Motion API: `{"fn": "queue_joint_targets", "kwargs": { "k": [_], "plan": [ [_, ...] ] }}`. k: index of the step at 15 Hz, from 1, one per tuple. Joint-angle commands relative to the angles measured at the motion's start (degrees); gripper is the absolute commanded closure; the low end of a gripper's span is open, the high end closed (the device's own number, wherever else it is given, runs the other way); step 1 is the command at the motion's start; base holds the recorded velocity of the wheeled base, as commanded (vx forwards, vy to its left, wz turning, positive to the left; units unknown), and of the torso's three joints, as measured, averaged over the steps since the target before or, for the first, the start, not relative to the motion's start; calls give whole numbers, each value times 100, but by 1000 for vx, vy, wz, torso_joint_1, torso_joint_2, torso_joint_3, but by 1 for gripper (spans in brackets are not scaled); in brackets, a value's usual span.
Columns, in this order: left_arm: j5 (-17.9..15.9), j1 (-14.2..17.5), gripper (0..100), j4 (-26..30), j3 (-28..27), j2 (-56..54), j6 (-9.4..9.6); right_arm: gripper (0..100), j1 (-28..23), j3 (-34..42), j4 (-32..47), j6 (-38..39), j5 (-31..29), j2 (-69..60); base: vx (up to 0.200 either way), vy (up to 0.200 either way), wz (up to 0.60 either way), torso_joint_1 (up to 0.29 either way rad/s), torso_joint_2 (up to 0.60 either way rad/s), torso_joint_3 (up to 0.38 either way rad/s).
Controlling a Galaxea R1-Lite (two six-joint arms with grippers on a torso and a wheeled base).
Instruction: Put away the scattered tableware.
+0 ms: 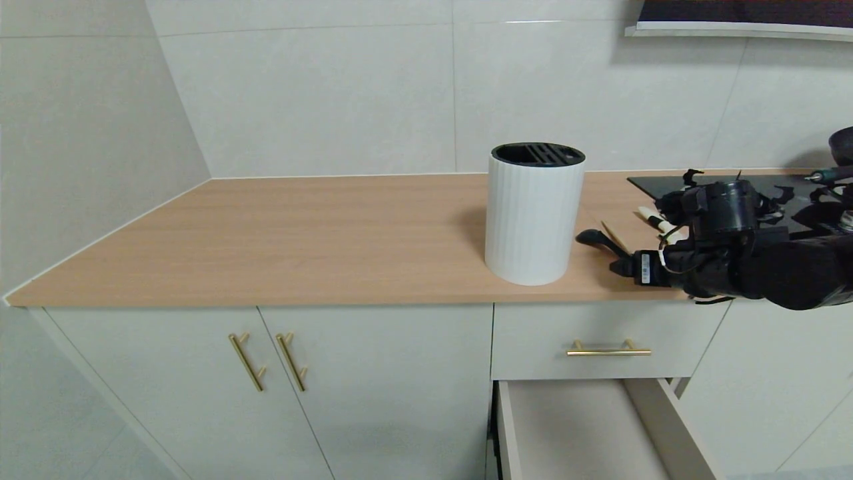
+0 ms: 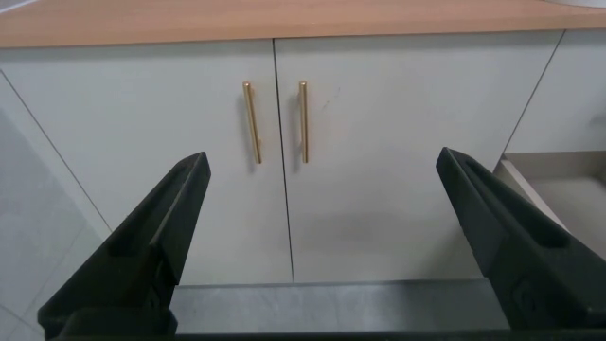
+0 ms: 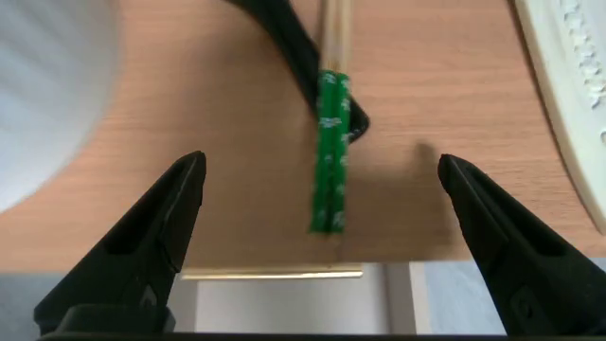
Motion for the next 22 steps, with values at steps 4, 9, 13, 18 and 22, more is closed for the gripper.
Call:
{"fn": "queue_joint_targets", "kwargs": {
  "k": [4, 9, 13, 18, 22],
  "plan": [
    [1, 4, 0, 2, 1, 7, 0, 0, -72, -80, -197, 12, -155, 257, 0, 0, 0, 0, 0, 0],
    [1, 4, 0, 2, 1, 7, 0, 100, -72, -36, -188, 12, -146, 143, 0, 0, 0, 0, 0, 0],
    [1, 4, 0, 2, 1, 7, 0, 100, -63, 25, -171, 4, -155, -50, 0, 0, 0, 0, 0, 0],
    [1, 4, 0, 2, 1, 7, 0, 100, -72, 298, -109, 4, -120, -789, 0, 0, 0, 0, 0, 0],
    [1, 4, 0, 2, 1, 7, 0, 100, -28, 1071, 849, -14, 161, -2476, 0, 0, 0, 0, 0, 0]
  ]
}}
